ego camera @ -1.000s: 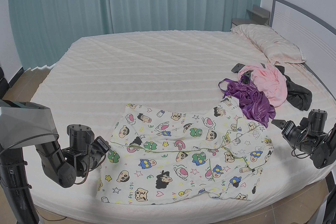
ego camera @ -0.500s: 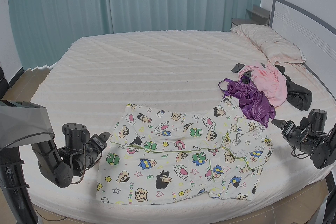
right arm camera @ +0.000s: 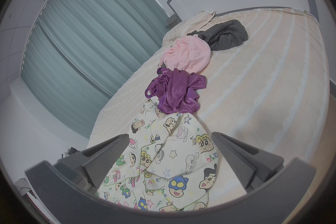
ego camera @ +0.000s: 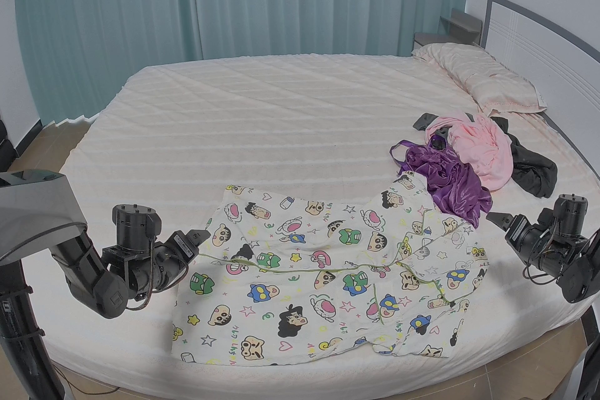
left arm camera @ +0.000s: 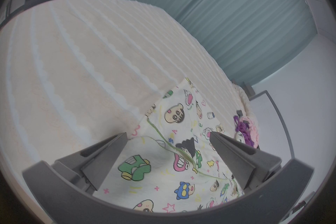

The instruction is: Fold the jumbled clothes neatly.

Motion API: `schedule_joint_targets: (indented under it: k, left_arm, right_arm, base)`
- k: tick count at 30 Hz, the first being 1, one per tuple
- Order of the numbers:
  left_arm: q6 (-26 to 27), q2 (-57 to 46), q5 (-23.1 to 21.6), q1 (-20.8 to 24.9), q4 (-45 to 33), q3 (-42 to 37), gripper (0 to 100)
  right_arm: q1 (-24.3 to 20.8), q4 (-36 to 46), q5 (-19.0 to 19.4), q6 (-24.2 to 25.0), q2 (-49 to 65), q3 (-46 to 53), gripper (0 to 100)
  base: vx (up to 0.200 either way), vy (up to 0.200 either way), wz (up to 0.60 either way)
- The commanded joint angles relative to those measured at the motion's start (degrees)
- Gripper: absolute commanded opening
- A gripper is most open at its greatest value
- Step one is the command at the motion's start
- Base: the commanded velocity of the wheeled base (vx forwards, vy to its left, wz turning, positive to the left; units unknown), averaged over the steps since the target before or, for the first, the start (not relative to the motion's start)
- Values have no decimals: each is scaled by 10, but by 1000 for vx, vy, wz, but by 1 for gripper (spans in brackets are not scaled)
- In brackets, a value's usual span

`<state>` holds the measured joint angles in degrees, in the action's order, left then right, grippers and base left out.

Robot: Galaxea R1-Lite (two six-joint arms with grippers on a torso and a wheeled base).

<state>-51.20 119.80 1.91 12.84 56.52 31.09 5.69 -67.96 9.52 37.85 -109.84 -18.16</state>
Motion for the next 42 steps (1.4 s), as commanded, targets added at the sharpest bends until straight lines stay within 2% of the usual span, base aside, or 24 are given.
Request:
schedule_joint_targets:
  k: [1,5,12,18,26,27,32,38,42]
  left_arm:
    - [12,15,-38,-22,-4,8,100]
    - [29,20,-75,-35,-4,3,100]
    - [77,57,-80,-45,0,3,100]
    - [77,50,-99,-43,5,-8,100]
    - [80,25,-140,-40,59,-53,100]
    - [82,22,-157,-39,106,-83,100]
    - [87,29,-179,-16,197,-139,100]
    - [130,45,-178,23,210,-172,100]
    - [154,62,-177,32,212,-187,100]
  right_arm:
    - [-12,-1,1,-2,8,6,100]
    - [-17,-1,1,-2,1,9,100]
    - [-33,-1,2,-1,6,13,100]
    - [-36,0,4,-1,1,13,100]
    - [-36,0,5,1,1,13,100]
    - [-36,0,5,1,1,13,100]
    - [-36,-1,4,0,0,13,100]
    - [-36,-1,5,0,-1,14,100]
    - [-37,-1,5,-1,-1,15,100]
  base:
    - [0,0,0]
    - [0,0,0]
    - [0,0,0]
    - [0,0,0]
    - [0,0,0]
    - [0,0,0]
    - [0,0,0]
    - [0,0,0]
    - [0,0,0]
